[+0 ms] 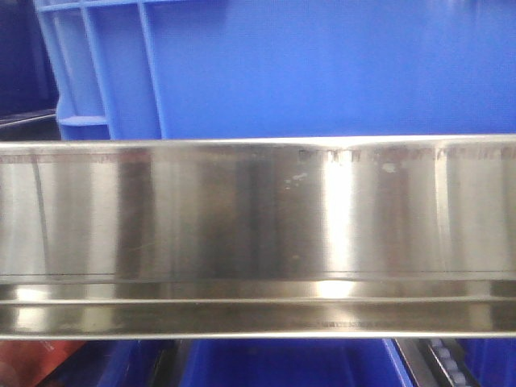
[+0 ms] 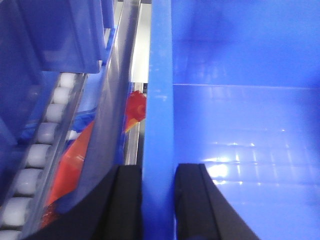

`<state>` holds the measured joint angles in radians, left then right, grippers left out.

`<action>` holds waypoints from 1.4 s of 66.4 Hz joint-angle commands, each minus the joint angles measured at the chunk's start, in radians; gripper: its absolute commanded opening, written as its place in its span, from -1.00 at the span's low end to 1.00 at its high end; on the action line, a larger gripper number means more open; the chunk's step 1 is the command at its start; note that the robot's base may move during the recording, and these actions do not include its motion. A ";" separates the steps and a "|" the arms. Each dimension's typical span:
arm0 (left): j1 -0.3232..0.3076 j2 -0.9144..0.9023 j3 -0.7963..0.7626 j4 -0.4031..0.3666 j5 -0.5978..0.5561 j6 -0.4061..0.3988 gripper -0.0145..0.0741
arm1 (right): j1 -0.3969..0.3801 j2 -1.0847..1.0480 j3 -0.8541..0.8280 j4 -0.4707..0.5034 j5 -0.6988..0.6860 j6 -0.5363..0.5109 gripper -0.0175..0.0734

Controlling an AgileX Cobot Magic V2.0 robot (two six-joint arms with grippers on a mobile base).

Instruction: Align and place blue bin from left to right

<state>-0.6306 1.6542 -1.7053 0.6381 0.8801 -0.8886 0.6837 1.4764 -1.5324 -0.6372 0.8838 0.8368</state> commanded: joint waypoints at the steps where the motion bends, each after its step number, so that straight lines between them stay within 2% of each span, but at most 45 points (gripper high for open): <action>1: -0.021 -0.015 -0.021 0.020 -0.218 -0.005 -0.05 | 0.014 -0.007 -0.014 -0.005 -0.156 0.008 0.17; 6: -0.021 -0.017 -0.025 0.044 -0.218 -0.005 0.24 | 0.014 -0.007 -0.014 -0.016 -0.144 0.008 0.17; 11: -0.021 -0.017 -0.040 0.049 -0.214 -0.005 0.40 | 0.014 -0.009 -0.014 -0.024 -0.142 0.008 0.17; 24: -0.021 -0.017 -0.090 0.049 -0.209 -0.005 0.41 | 0.014 -0.011 -0.014 -0.031 -0.146 0.006 0.17; 30: -0.021 -0.017 -0.120 0.049 -0.175 -0.005 0.20 | 0.014 -0.023 -0.014 -0.031 -0.146 0.006 0.00; 35: -0.021 -0.017 -0.136 0.045 -0.142 -0.005 -0.16 | 0.014 -0.038 -0.014 -0.031 -0.153 0.006 -0.25; 41: -0.021 -0.017 -0.144 0.045 -0.148 -0.005 -0.65 | 0.014 -0.062 -0.014 -0.039 -0.164 0.006 -0.53; 45: -0.021 -0.017 -0.144 0.045 -0.158 -0.005 -0.91 | 0.014 -0.068 -0.014 -0.058 -0.175 0.006 -0.72; 48: -0.021 -0.017 -0.144 0.049 -0.174 -0.002 -0.92 | 0.014 -0.068 -0.014 -0.060 -0.183 0.006 -0.81; 57: -0.021 -0.026 -0.144 0.045 -0.164 0.013 -0.92 | 0.014 -0.086 -0.014 -0.060 -0.206 0.006 -0.79; 65: -0.021 -0.058 -0.144 -0.041 -0.153 0.029 -0.92 | 0.014 -0.124 -0.014 -0.060 -0.207 0.006 -0.79; 71: -0.021 -0.084 -0.139 -0.138 -0.135 0.094 -0.92 | 0.014 -0.164 -0.012 -0.060 -0.165 0.006 -0.79; 75: -0.028 -0.105 -0.111 -0.155 -0.135 0.112 -0.92 | 0.014 -0.196 0.015 -0.060 -0.158 0.006 -0.79; 81: -0.040 -0.147 -0.038 -0.156 -0.205 0.112 -0.92 | 0.014 -0.257 0.091 -0.060 -0.237 -0.014 -0.79; 93: -0.059 -0.265 0.210 -0.178 -0.405 0.111 -0.92 | 0.014 -0.407 0.332 -0.060 -0.420 -0.019 -0.79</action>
<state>-0.6777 1.4457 -1.5984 0.4760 0.5811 -0.7842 0.7008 1.1349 -1.2845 -0.6809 0.5551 0.8294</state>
